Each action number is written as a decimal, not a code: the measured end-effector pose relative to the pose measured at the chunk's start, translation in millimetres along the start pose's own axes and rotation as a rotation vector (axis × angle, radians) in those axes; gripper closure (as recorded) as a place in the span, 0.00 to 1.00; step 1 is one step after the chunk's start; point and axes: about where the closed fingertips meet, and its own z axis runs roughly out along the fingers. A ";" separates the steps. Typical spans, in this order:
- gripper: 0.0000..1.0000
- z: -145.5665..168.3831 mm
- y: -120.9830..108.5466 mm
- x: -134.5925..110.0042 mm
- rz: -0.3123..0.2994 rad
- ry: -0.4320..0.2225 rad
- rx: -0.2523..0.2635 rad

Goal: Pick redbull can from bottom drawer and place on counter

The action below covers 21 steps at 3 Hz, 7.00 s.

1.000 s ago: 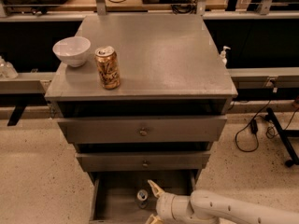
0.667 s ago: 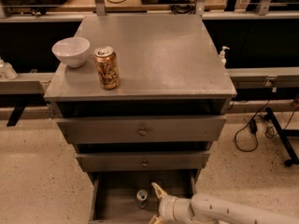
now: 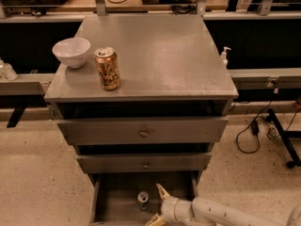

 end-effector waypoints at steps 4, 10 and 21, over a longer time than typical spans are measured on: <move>0.39 59.7 -35.8 39.1 0.113 -0.018 0.049; 1.00 -51.6 -49.1 -40.3 0.151 -0.180 0.108; 1.00 -360.9 -46.0 -461.4 -0.164 -0.017 -0.294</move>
Offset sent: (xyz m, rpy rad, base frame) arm 0.0521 0.0067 -0.0501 0.0632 0.0383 -0.1100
